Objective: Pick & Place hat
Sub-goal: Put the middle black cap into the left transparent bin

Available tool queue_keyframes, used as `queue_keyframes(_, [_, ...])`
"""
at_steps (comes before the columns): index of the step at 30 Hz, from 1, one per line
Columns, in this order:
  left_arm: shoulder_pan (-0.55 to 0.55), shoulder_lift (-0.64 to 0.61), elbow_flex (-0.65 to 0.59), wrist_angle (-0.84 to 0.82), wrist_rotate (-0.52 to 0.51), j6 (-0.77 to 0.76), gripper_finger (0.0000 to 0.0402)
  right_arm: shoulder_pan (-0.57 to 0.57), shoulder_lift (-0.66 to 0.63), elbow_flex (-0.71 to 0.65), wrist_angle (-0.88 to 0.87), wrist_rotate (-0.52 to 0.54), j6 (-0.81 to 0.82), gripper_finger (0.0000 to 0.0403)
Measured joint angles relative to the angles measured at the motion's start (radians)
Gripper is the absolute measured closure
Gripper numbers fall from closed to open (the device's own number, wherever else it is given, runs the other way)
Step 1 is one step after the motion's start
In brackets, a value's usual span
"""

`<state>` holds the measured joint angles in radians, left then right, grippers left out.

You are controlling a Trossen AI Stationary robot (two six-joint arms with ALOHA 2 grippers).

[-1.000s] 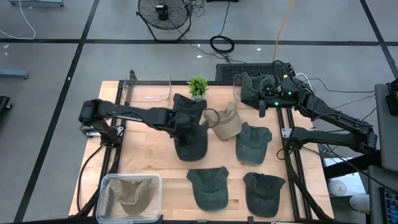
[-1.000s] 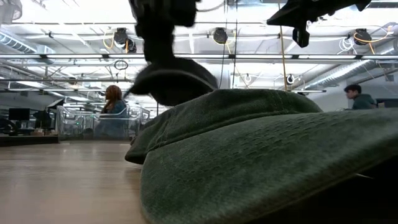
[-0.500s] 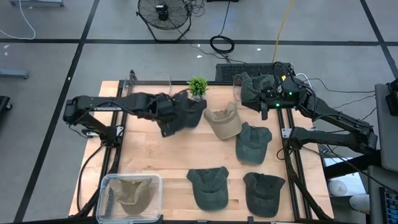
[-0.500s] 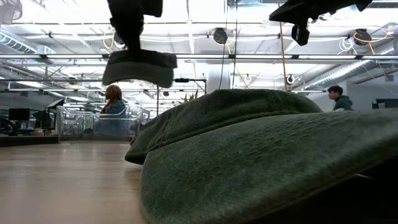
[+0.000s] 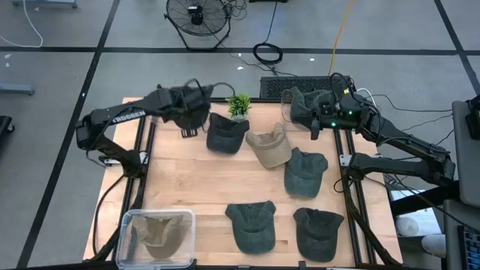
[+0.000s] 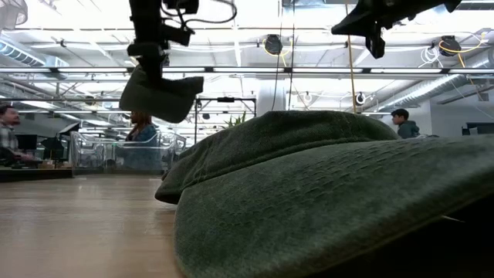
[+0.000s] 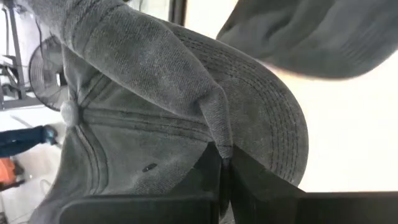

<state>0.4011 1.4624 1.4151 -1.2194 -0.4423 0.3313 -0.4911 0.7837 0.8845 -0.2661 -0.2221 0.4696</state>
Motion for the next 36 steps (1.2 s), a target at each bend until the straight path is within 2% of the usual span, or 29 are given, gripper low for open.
queue_keyframes(7, [0.182, -0.050, -0.033, 0.098, 0.124, 0.227, 0.0396, 0.000, 0.000, 0.000, 0.007, 0.171, -0.003, 0.0399])
queue_keyframes(12, [0.295, -0.133, -0.111, 0.238, 0.190, 0.306, 0.0395, 0.000, 0.002, 0.000, 0.007, 0.174, -0.003, 0.0399])
queue_keyframes(15, [0.345, -0.158, -0.151, 0.248, 0.234, 0.341, 0.0395, 0.000, 0.004, 0.000, 0.006, 0.177, -0.003, 0.0399])
queue_keyframes(19, [0.393, -0.186, -0.199, 0.259, 0.262, 0.357, 0.0396, 0.000, 0.004, 0.000, 0.002, 0.227, -0.003, 0.0399])
queue_keyframes(25, [0.456, -0.189, -0.280, 0.380, 0.267, 0.375, 0.0389, -0.001, 0.006, 0.000, 0.001, 0.299, -0.003, 0.0399])
queue_keyframes(29, [0.487, -0.185, -0.334, 0.409, 0.317, 0.389, 0.0395, -0.001, 0.011, 0.000, 0.002, 0.302, -0.002, 0.0399])
queue_keyframes(36, [0.517, -0.185, -0.392, 0.408, 0.312, 0.421, 0.0376, -0.001, 0.024, 0.000, 0.002, 0.301, 0.027, 0.0399])
